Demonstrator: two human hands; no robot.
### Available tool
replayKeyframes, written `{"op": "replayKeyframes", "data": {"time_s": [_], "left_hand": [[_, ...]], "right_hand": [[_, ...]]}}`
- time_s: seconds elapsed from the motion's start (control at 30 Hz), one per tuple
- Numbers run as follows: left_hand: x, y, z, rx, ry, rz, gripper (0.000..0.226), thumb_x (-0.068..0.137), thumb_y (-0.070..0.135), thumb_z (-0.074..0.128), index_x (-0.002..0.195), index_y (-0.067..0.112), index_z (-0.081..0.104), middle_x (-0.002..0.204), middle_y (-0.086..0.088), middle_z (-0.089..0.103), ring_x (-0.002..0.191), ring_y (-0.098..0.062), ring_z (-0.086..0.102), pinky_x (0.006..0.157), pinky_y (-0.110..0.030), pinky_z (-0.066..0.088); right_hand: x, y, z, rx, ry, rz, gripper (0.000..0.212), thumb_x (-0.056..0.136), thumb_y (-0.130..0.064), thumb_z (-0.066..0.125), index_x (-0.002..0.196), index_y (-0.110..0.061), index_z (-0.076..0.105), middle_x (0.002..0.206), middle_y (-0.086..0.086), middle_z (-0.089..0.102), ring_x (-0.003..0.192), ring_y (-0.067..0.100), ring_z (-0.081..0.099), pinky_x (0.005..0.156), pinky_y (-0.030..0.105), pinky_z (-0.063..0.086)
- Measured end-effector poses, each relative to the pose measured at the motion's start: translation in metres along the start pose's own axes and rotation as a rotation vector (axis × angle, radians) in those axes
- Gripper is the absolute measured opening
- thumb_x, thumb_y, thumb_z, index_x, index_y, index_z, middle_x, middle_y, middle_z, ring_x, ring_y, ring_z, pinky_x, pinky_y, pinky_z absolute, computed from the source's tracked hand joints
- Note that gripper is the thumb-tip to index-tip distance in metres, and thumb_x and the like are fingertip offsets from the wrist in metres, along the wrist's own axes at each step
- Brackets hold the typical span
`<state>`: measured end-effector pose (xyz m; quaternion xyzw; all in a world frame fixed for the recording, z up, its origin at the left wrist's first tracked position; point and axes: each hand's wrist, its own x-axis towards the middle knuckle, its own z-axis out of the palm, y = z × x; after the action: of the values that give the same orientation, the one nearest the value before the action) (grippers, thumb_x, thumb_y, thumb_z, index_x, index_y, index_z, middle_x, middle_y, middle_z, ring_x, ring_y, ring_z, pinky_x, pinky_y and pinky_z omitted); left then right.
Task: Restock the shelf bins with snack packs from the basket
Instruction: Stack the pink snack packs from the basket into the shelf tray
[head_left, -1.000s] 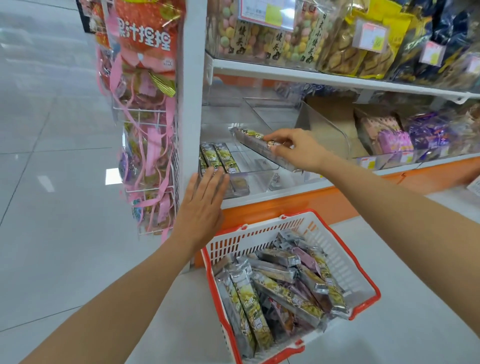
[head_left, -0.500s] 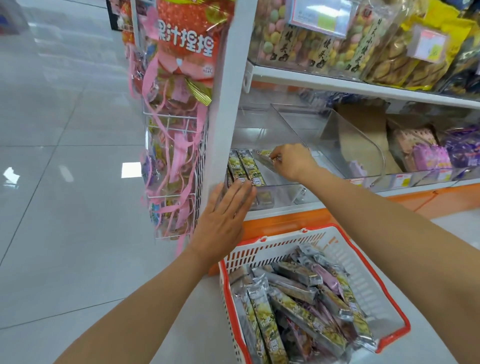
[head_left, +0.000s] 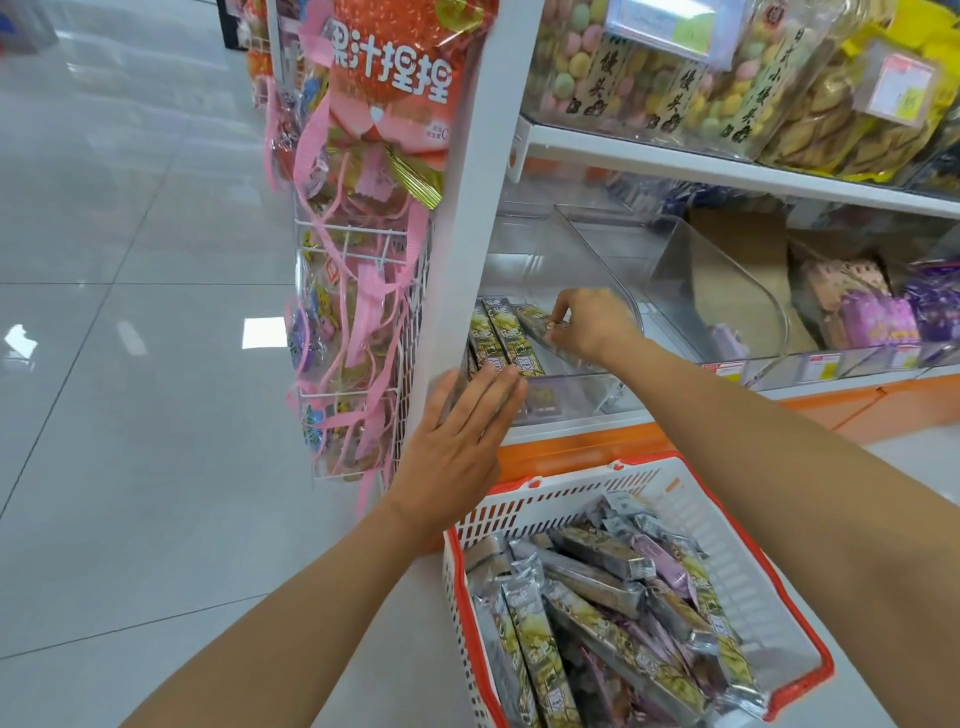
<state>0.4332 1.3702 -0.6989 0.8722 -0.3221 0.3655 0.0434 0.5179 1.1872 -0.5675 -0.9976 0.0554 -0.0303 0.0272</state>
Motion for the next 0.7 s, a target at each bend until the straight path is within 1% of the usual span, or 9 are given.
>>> {"op": "replayKeyframes", "data": {"time_s": [0.07,0.13,0.2,0.3,0.37,0.43,0.5,0.6,0.7], "left_hand": [[0.0,-0.001,0.0,0.0,0.005,0.002,0.068,0.088,0.02,0.038,0.154,0.007,0.023,0.16,-0.01,0.018,0.149,-0.027,0.009,0.121,-0.05,0.01],[0.0,-0.001,0.001,-0.003,0.007,0.001,0.069,0.088,0.02,0.039,0.154,0.007,0.023,0.16,-0.01,0.018,0.149,-0.027,0.009,0.121,-0.05,0.01],[0.0,-0.001,0.002,-0.003,0.002,0.003,0.069,0.088,0.02,0.041,0.154,0.007,0.025,0.16,-0.01,0.018,0.149,-0.027,0.009,0.121,-0.051,0.01],[0.0,-0.002,0.003,-0.002,0.004,0.006,0.068,0.088,0.02,0.042,0.153,0.007,0.028,0.16,-0.01,0.018,0.149,-0.026,0.009,0.121,-0.051,0.01],[0.0,-0.002,0.004,-0.004,0.004,0.004,0.069,0.087,0.02,0.043,0.153,0.008,0.028,0.16,-0.009,0.019,0.149,-0.026,0.009,0.12,-0.051,0.011],[-0.001,-0.001,0.004,-0.004,0.0,0.002,0.07,0.087,0.02,0.044,0.154,0.008,0.025,0.16,-0.009,0.018,0.149,-0.026,0.009,0.12,-0.052,0.013],[-0.001,-0.001,0.005,-0.006,-0.006,0.002,0.072,0.086,0.02,0.045,0.154,0.008,0.024,0.16,-0.009,0.017,0.149,-0.026,0.009,0.12,-0.052,0.013],[-0.001,-0.001,0.004,-0.006,-0.023,0.001,0.072,0.086,0.02,0.045,0.154,0.008,0.024,0.16,-0.009,0.017,0.149,-0.026,0.01,0.12,-0.052,0.012],[-0.001,0.0,0.001,0.001,-0.054,-0.004,0.075,0.085,0.02,0.049,0.154,0.008,0.024,0.16,-0.009,0.017,0.149,-0.026,0.01,0.12,-0.052,0.012]], "right_hand": [[0.001,0.001,0.004,0.014,-0.037,0.013,0.022,0.088,-0.024,0.069,0.105,-0.01,0.065,0.107,0.011,0.068,0.104,0.027,0.061,0.08,0.03,0.045],[0.001,0.002,0.009,0.03,-0.121,0.023,0.021,0.086,-0.022,0.071,0.103,-0.01,0.067,0.11,0.008,0.068,0.105,0.024,0.061,0.085,0.029,0.046],[0.001,0.005,0.014,0.051,-0.167,0.034,0.019,0.083,-0.018,0.074,0.1,-0.012,0.07,0.11,0.006,0.068,0.103,0.022,0.062,0.085,0.027,0.046],[0.003,0.008,0.017,0.089,-0.176,0.059,0.018,0.079,-0.018,0.079,0.095,-0.015,0.071,0.108,0.005,0.068,0.095,0.018,0.06,0.084,0.026,0.047],[0.004,0.009,0.018,0.104,-0.202,0.068,0.02,0.078,-0.017,0.08,0.096,-0.017,0.072,0.111,0.004,0.068,0.093,0.016,0.059,0.084,0.023,0.046],[0.004,0.01,0.019,0.092,-0.261,0.05,0.026,0.081,-0.013,0.077,0.107,-0.015,0.072,0.119,0.005,0.067,0.105,0.017,0.061,0.092,0.023,0.045],[0.003,0.011,0.018,0.082,-0.298,0.039,0.033,0.083,-0.008,0.074,0.115,-0.012,0.069,0.125,0.007,0.065,0.117,0.02,0.059,0.101,0.026,0.043],[0.003,0.012,0.017,0.101,-0.306,0.031,0.034,0.085,-0.005,0.071,0.119,-0.01,0.068,0.128,0.008,0.063,0.12,0.021,0.057,0.104,0.028,0.042],[0.003,0.015,0.016,0.118,-0.263,0.0,0.029,0.086,-0.006,0.07,0.114,-0.013,0.07,0.125,0.007,0.065,0.117,0.02,0.059,0.1,0.027,0.044]]}}
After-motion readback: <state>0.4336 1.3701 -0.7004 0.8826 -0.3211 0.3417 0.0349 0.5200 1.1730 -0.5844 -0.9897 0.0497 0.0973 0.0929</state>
